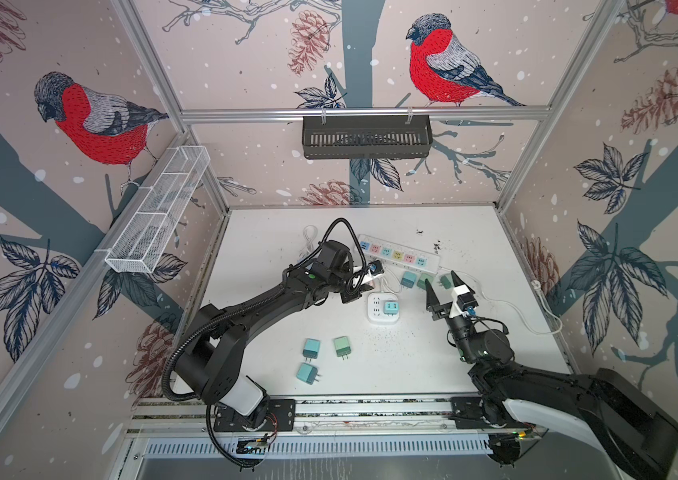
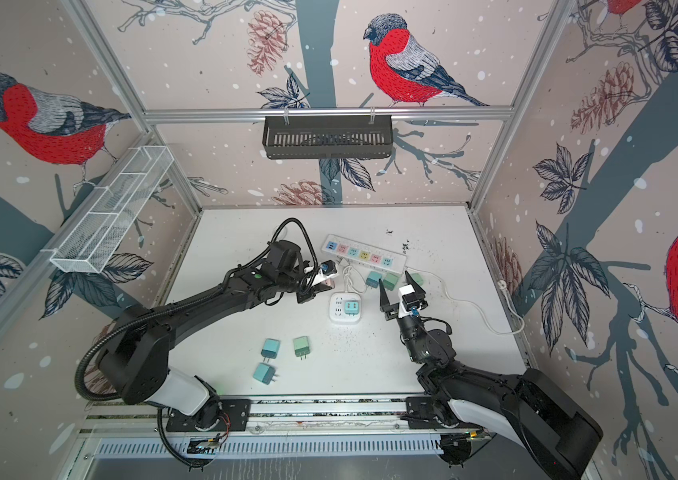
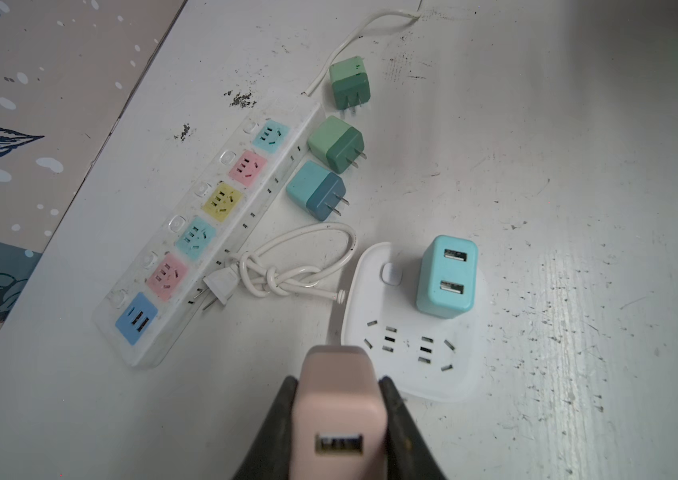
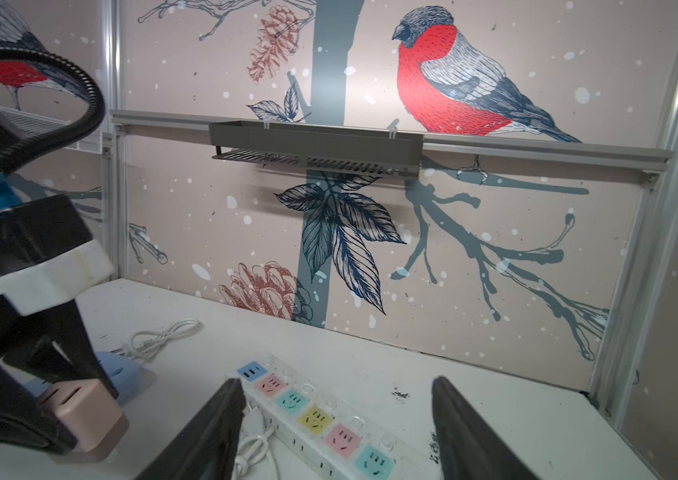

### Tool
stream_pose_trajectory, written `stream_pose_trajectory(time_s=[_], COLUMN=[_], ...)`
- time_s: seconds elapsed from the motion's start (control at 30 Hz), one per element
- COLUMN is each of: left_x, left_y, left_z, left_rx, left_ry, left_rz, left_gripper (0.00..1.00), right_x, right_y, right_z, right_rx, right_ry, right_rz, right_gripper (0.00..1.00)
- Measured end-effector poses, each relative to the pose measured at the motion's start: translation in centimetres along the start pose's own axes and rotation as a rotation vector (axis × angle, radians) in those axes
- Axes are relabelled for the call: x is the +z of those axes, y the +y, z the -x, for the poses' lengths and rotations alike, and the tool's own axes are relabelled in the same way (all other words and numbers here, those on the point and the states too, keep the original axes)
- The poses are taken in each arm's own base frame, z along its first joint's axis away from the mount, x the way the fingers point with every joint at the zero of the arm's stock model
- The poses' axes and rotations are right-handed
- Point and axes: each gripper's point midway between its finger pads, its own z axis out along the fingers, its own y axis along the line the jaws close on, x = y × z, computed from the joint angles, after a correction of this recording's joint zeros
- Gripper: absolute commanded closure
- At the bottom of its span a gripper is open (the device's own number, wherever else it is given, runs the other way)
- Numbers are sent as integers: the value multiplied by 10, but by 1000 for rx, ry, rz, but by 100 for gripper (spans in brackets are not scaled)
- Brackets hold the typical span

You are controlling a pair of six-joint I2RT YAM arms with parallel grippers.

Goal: Insert the plug
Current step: 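Open and withdraw the right gripper while the left carries the pink adapter, then lower the pink adapter with the left gripper into the socket cube beside the teal adapter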

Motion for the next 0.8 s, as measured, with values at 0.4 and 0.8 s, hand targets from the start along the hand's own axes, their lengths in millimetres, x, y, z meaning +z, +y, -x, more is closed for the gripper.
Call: stream_pose_trajectory(time_s=[0.4, 0.8], left_x=[31, 32], left_y=[-33, -41], left_z=[-12, -26], left_rx=[80, 46], left_ry=[222, 304], left_rz=[-80, -130], left_gripper=[100, 100], right_x=[4, 8], right_y=[-64, -69], right_z=[-34, -41], right_rx=[85, 132], right_ry=[106, 131], right_rz=[-215, -231], right_gripper=[25, 25])
